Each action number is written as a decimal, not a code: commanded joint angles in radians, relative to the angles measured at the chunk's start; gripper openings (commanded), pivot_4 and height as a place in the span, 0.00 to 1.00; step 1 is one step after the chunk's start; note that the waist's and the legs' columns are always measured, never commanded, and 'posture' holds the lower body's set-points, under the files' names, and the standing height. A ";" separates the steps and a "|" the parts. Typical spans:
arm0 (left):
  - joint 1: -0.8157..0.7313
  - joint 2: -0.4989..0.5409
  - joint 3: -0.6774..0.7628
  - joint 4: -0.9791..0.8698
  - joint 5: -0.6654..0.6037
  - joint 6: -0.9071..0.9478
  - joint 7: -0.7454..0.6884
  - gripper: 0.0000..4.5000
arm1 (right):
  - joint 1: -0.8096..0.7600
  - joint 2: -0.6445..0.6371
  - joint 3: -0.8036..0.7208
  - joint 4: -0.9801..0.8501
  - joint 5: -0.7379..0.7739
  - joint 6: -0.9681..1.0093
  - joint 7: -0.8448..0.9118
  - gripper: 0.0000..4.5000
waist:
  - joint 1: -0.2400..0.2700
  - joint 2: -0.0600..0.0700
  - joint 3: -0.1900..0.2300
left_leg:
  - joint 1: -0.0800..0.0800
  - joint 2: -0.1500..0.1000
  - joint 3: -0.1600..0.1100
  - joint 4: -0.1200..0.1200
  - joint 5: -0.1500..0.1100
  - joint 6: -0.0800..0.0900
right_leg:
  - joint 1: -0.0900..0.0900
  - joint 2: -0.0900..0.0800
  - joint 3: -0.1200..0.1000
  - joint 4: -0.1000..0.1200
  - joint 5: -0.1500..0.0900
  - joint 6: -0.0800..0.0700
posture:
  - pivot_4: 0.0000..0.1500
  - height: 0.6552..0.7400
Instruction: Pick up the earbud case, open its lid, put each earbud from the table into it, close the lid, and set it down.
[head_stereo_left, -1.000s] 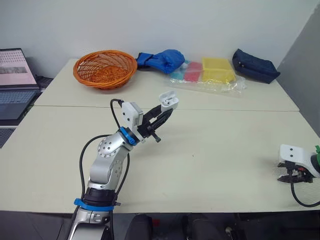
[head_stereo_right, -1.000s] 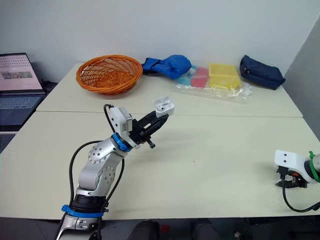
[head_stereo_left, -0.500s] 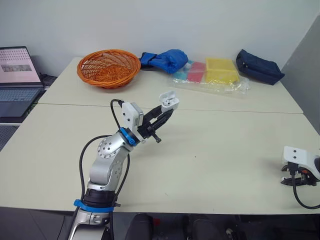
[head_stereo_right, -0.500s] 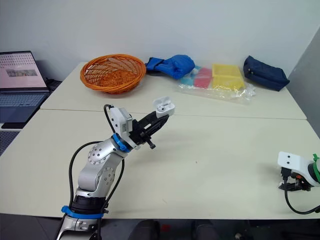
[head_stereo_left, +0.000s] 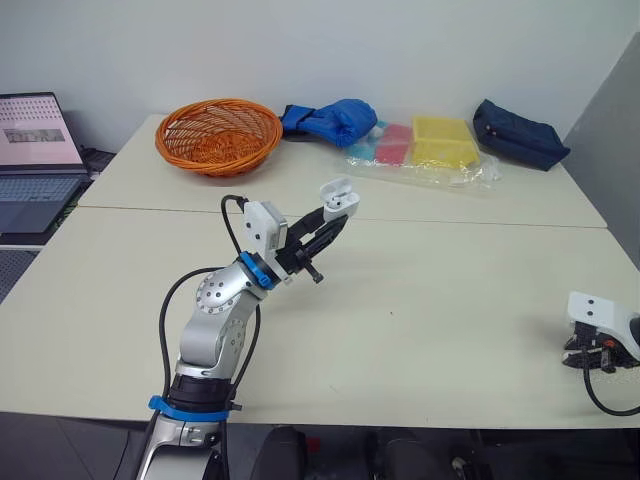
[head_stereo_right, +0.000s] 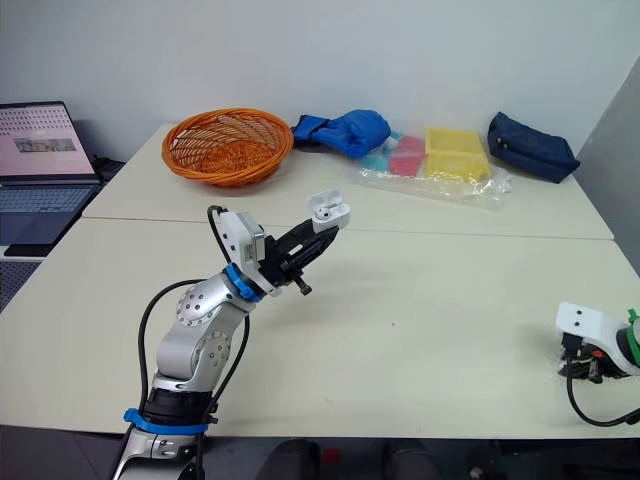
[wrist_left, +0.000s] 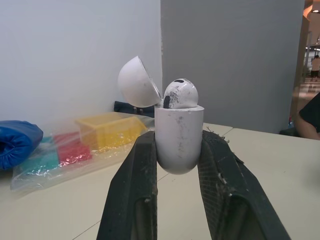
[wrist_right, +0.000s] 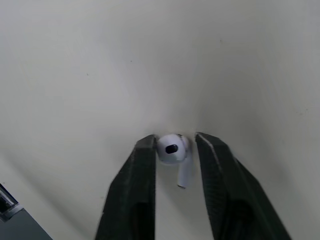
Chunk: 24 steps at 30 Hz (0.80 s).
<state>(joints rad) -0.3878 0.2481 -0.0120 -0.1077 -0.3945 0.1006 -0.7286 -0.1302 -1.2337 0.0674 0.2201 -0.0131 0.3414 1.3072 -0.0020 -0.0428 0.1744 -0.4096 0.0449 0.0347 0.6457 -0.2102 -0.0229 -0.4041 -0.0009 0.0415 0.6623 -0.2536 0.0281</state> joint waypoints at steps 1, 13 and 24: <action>-0.024 0.001 0.005 -0.017 -0.008 -0.012 0.003 0.17 | 0.025 0.008 0.012 0.010 -0.003 -0.002 0.005 0.09 | 0.000 0.000 0.000 | 0.000 0.000 0.000 0.000 0.000 0.000 | 0.000 0.000 0.000 0.000 0.000 0.000 | 1.00 1.00; -0.038 -0.011 0.002 0.010 -0.003 -0.038 -0.004 0.17 | -0.262 0.307 -0.169 -0.426 0.414 0.408 -0.131 0.09 | -0.029 0.005 0.002 | 0.001 0.001 -0.003 -0.001 0.000 0.000 | -0.001 0.003 0.002 0.002 0.002 0.003 | 1.00 1.00; -0.036 -0.058 0.003 0.031 -0.072 0.020 -0.004 0.17 | -0.548 0.832 -0.322 -0.786 0.744 0.655 -0.772 0.09 | 0.000 0.006 0.003 | -0.009 0.003 -0.004 -0.002 0.000 0.000 | -0.006 0.000 -0.002 0.000 0.003 -0.002 | 1.00 1.00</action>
<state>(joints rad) -0.4179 0.2021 0.0039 -0.0465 -0.4374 0.1160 -0.7275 -0.6684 -0.4090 -0.2609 -0.5207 0.7405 1.0341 0.5982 -0.0022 -0.0363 0.1770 -0.4199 0.0469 0.0312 0.6444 -0.2104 -0.0229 -0.4113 -0.0025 0.0396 0.6627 -0.2505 0.0272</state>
